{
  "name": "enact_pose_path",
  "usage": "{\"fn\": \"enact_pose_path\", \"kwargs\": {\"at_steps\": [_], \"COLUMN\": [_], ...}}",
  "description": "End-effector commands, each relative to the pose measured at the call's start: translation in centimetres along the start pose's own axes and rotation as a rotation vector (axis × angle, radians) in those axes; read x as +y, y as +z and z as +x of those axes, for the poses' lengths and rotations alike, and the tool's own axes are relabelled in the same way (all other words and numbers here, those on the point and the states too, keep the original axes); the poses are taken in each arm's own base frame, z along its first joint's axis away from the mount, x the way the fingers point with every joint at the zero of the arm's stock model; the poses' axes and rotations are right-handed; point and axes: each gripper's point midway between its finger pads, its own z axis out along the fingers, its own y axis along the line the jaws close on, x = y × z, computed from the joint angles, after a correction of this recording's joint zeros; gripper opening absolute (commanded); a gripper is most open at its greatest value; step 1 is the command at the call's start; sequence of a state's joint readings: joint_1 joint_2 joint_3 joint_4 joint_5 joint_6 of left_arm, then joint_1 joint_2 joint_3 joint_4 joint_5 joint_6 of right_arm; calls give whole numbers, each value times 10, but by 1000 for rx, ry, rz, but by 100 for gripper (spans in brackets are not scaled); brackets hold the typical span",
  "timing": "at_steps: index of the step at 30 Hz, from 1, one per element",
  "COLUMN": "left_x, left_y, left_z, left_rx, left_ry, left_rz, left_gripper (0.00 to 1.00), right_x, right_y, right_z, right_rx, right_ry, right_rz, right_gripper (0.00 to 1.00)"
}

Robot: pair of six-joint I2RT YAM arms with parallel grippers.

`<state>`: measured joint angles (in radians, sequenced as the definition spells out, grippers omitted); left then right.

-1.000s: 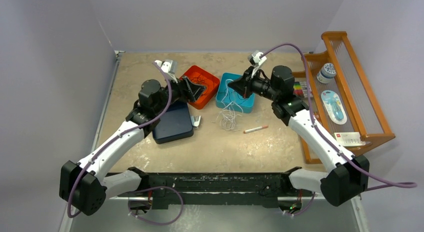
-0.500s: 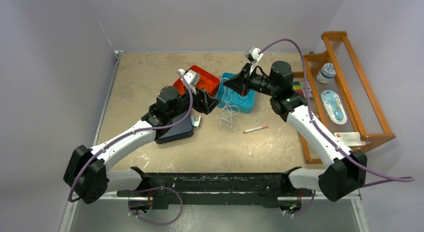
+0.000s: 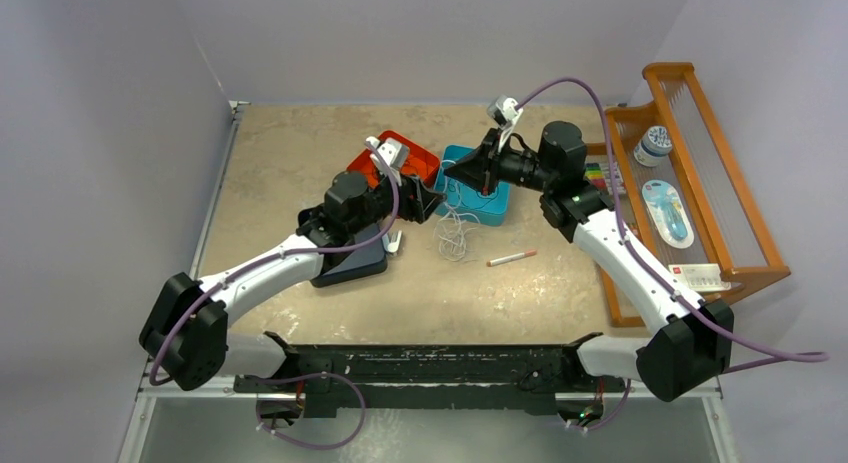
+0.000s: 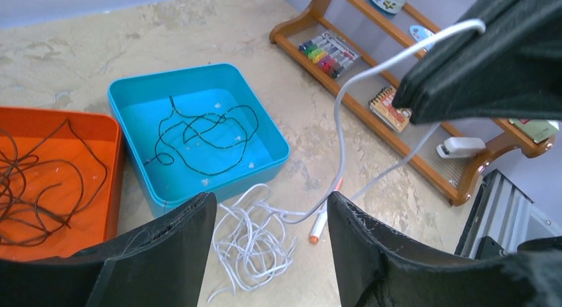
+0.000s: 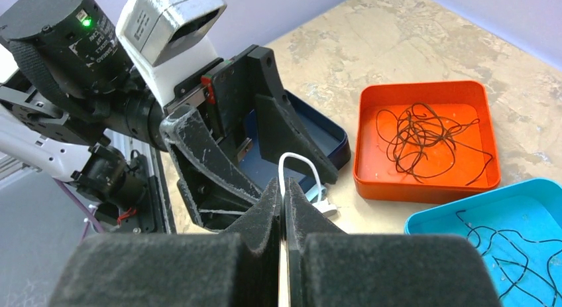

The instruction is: Untangle the cables

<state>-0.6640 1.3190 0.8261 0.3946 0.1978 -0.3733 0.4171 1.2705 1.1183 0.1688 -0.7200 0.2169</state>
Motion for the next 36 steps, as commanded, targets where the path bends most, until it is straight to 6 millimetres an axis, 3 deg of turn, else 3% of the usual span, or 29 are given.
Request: {"fn": "enact_pose_path", "kwargs": {"at_steps": [1, 6, 11, 19, 22, 28, 31, 36], "left_x": [-17, -31, -38, -42, -38, -36, -40, -44], "left_y": [11, 15, 16, 14, 11, -1, -6, -9], "left_z": [-47, -48, -47, -49, -54, -71, -75, -79], "left_rx": [-142, -154, -149, -143, -141, -131, -112, -81], "left_ry": [30, 11, 4, -23, -30, -12, 3, 7], "left_rz": [59, 126, 151, 163, 129, 68, 71, 77], "left_gripper": [61, 59, 47, 8, 0, 0, 0, 0], "right_x": [15, 13, 3, 0, -6, -33, -43, -39], "right_y": [-1, 1, 2, -2, -9, -30, -38, -41], "right_z": [-26, -24, -19, -12, -12, 11, 32, 28], "right_rx": [-47, -54, -57, -66, -84, -53, -34, -115], "right_ry": [-56, -34, -6, 36, 30, -28, -44, -139], "right_rz": [-58, -50, -4, 37, 100, 291, 341, 321], "right_gripper": [0, 0, 0, 0, 1, 16, 27, 53]}}
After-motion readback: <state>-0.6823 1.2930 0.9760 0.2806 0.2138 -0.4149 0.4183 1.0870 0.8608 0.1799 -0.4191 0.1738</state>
